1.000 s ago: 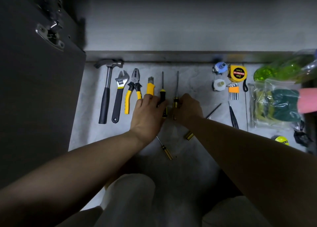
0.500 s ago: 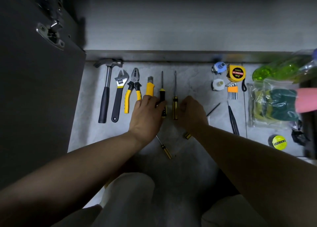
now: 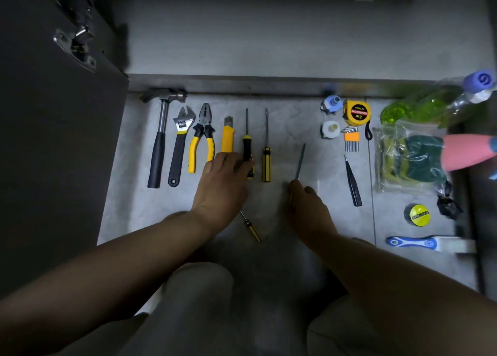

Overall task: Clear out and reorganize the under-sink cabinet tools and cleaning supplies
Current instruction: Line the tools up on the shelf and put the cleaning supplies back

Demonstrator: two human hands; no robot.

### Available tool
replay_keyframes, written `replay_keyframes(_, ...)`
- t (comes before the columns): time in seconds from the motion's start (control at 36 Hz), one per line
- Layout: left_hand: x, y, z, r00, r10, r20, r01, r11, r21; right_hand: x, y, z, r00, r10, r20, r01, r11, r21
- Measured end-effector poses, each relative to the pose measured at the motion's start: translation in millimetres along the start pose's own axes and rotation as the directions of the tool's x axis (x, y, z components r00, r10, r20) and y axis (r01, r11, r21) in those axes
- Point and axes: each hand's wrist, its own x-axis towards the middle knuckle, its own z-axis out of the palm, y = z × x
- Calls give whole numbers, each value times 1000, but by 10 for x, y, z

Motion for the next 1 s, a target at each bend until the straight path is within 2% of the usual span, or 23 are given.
replay_keyframes(0.08, -112, -24, 33, 985, 173, -2, -172, 977, -122, 147, -94, -42, 996, -50, -78, 51, 999, 2)
replay_keyframes(0.17, -234, -53, 59, 900, 390, 193, -366, 918, -150, 315, -180, -108, 984, -104, -142, 102, 995, -21)
replay_keyframes(0.25, -298, -62, 93, 807, 405, 431, -376, 914, -155, 443, -236, -172, 985, -93, -145, 93, 996, -3)
replay_keyframes(0.36, -339, -58, 168, 765, 381, 519, -363, 921, -142, 549, -277, -215, 989, -24, -148, 39, 994, 102)
replay_keyframes(0.53, -289, 8, 202, 756, 401, 517, -352, 915, -195, 617, -251, -219, 989, -1, -145, 19, 992, 122)
replay_keyframes(0.69, -290, 2, 206, 746, 443, 498, -404, 895, -190, 356, -159, -176, 975, -23, -222, 55, 989, 137)
replay_keyframes(0.75, -289, 17, 201, 753, 464, 467, -418, 885, -205, 217, -64, -137, 989, -94, -117, 106, 990, 98)
replay_keyframes(0.83, -270, 96, 153, 794, 502, 344, -445, 864, -234, 34, 10, -102, 965, -202, 166, 176, 971, 160)
replay_keyframes(0.89, -240, 178, 108, 835, 505, 220, -452, 856, -250, -37, -6, -102, 938, -232, 256, 173, 957, 233)
replay_keyframes(0.94, -193, 250, 57, 898, 414, 147, -350, 876, -333, -60, -43, -120, 943, -229, 241, 162, 950, 268)
replay_keyframes(1.0, -117, 319, 1, 931, 339, 136, -261, 877, -404, -37, -67, -145, 962, -234, 144, 191, 946, 260)
